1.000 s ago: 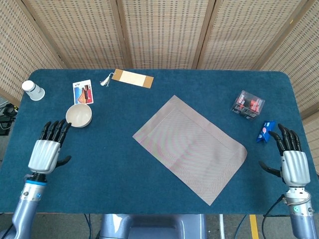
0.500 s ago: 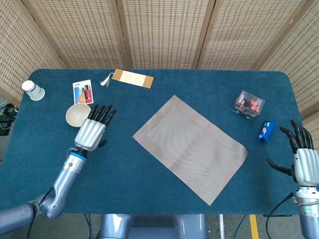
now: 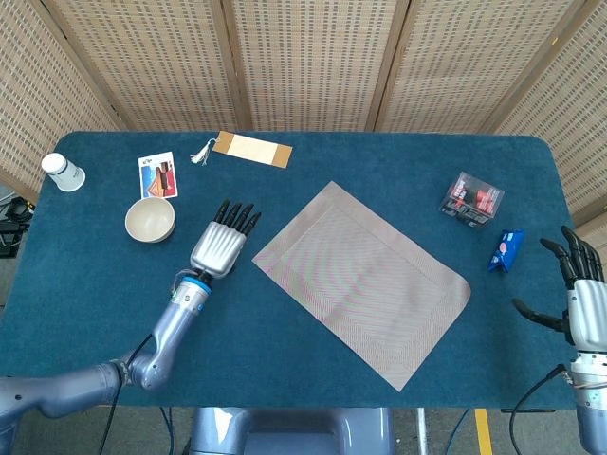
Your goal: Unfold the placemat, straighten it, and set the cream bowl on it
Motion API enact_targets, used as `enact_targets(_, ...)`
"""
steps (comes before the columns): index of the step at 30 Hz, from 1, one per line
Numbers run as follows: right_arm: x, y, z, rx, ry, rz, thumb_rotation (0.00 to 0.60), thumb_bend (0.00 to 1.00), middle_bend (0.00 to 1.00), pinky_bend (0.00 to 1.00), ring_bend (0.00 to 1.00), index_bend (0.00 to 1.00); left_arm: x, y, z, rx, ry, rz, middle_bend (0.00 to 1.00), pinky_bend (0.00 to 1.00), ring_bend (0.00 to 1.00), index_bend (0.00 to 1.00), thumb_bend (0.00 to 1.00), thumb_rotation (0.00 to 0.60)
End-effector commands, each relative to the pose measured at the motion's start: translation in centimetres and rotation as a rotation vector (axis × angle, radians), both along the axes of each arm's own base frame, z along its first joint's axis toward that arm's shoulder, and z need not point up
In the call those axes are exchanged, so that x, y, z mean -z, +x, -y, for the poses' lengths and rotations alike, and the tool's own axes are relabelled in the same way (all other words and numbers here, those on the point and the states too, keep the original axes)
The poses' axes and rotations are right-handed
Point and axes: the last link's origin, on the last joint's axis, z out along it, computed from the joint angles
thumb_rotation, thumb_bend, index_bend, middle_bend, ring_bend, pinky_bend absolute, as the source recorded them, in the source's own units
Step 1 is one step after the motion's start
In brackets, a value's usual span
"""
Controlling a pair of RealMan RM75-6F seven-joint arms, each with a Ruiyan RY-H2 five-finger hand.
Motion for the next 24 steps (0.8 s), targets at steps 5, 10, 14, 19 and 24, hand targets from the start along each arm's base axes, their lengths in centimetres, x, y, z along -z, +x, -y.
enact_targets(5, -0.1, 0.1, -0.1, -0.013, 0.002, 0.005, 0.600, 0.16, 0.00, 0.00, 0.00, 0.18, 3.1, 0.7, -0.6, -0.022, -0.021, -0.062, 0.00, 0.00, 0.00, 0.04, 0.08, 0.600)
enact_targets(10, 0.1, 0.1, 0.0, -0.011, 0.010, 0.007, 0.600, 0.16, 0.00, 0.00, 0.00, 0.19, 4.1, 1.1, -0.9, -0.026, -0.023, -0.069, 0.00, 0.00, 0.00, 0.05, 0.08, 0.600)
enact_targets(14, 0.1, 0.1, 0.0, -0.014, 0.010, 0.008, 0.600, 0.16, 0.00, 0.00, 0.00, 0.18, 5.0, 1.7, -1.2, -0.020, -0.019, -0.066, 0.00, 0.00, 0.00, 0.07, 0.08, 0.600)
enact_targets(19, -0.2, 0.0, 0.0, -0.008, 0.003, 0.018, 0.600, 0.16, 0.00, 0.00, 0.00, 0.18, 5.8, 2.1, -1.6, -0.024, -0.025, -0.072, 0.00, 0.00, 0.00, 0.08, 0.08, 0.600)
enact_targets(24, -0.6, -0.2, 0.2, -0.002, -0.005, 0.030, 0.600, 0.16, 0.00, 0.00, 0.00, 0.19, 6.6, 2.3, -1.8, -0.021, -0.024, -0.090, 0.00, 0.00, 0.00, 0.09, 0.08, 0.600)
